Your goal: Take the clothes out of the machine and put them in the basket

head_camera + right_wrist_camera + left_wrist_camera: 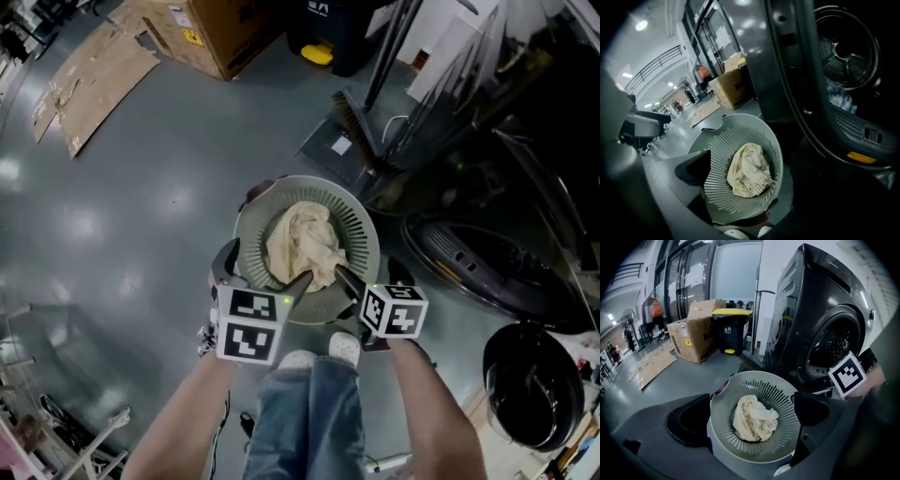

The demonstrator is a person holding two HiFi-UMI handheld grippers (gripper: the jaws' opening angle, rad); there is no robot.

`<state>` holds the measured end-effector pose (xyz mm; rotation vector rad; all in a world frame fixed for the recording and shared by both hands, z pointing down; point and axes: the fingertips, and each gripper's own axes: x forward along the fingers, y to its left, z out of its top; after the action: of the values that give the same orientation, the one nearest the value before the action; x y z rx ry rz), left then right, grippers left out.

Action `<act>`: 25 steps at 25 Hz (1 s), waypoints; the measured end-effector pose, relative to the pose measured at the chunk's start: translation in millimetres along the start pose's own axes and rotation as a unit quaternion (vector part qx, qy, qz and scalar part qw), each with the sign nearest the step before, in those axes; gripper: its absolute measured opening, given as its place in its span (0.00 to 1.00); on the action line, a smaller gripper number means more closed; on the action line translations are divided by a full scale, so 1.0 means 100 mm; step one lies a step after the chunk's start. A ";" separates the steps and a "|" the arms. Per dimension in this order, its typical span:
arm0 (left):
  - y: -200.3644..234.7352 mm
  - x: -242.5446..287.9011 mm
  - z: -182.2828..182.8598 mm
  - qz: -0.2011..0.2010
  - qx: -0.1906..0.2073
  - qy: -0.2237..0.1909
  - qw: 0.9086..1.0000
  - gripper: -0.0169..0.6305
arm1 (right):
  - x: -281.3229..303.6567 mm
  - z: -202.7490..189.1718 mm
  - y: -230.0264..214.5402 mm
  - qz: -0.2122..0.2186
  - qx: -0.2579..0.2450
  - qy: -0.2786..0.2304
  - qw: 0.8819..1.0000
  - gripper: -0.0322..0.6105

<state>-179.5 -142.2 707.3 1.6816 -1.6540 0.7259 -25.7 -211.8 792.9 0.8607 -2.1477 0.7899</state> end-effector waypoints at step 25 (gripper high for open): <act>-1.31 0.23 0.05 -0.091 0.121 0.016 0.988 0.90 | -0.89 -0.67 -0.93 -0.089 0.120 -0.076 0.986 0.86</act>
<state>-48.6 -163.0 712.0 1.9496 -1.4111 0.8872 117.9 -188.2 789.8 1.2559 -2.0954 0.9272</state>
